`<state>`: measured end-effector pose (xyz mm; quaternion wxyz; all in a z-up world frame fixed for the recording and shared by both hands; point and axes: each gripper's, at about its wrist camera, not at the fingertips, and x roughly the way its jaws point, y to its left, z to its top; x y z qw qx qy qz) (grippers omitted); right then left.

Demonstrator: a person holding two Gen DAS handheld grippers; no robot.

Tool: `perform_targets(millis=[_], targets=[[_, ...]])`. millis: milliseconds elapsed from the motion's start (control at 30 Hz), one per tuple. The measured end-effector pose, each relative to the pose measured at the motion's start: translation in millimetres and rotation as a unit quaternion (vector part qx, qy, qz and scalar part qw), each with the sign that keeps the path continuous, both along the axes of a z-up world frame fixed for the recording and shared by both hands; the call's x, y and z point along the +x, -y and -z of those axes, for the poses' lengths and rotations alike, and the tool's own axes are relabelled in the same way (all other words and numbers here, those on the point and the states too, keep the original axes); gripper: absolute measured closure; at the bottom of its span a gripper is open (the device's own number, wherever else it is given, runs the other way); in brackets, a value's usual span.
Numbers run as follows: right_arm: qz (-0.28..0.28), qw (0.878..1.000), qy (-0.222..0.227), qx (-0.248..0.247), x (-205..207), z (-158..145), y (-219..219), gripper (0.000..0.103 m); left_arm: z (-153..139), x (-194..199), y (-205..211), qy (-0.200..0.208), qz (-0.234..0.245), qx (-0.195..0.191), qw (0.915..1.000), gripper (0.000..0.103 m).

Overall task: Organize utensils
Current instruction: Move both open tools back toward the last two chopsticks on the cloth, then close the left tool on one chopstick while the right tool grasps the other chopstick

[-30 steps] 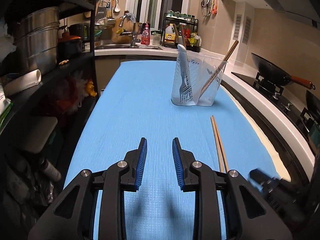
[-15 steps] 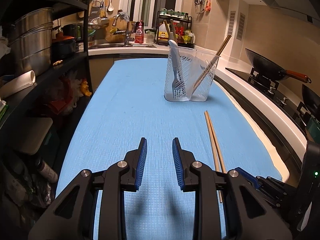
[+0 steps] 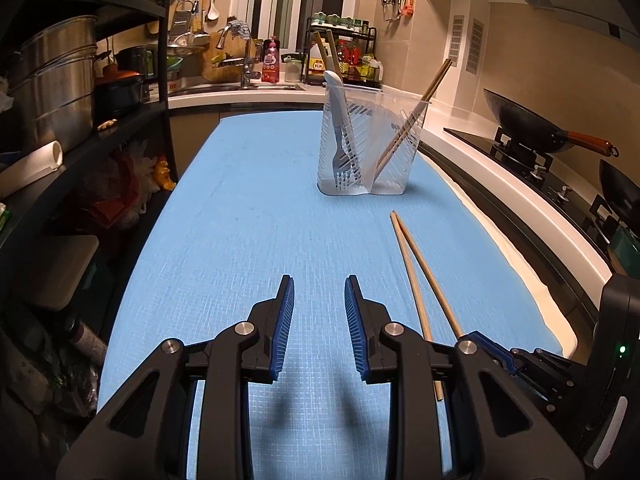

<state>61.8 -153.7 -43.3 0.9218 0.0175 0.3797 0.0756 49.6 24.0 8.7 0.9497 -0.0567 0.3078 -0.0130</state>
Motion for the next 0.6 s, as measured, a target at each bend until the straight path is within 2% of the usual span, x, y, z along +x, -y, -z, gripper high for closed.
perform_targets(millis=[133, 300, 433, 600], targets=[[0.027, 1.000, -0.006, -0.013, -1.0, -3.0, 13.9, 0.097, 7.4, 4.0, 3.8, -0.012, 0.021, -0.030, 0.9993, 0.077], [0.064, 0.998, -0.013, -0.014, -1.2, -5.9, 37.6, 0.097, 21.0, 7.8, 31.2, -0.022, 0.071, -0.054, 0.9957, 0.077], [0.080, 0.997, -0.019, -0.012, -0.4, -4.9, 50.5, 0.097, 30.4, 10.4, 61.3, -0.028, 0.101, -0.033, 0.9939, 0.077], [0.084, 0.996, -0.020, -0.013, -1.9, -3.5, 55.8, 0.097, 43.8, 18.2, 80.3, -0.047, 0.100, -0.003, 0.9939, 0.076]])
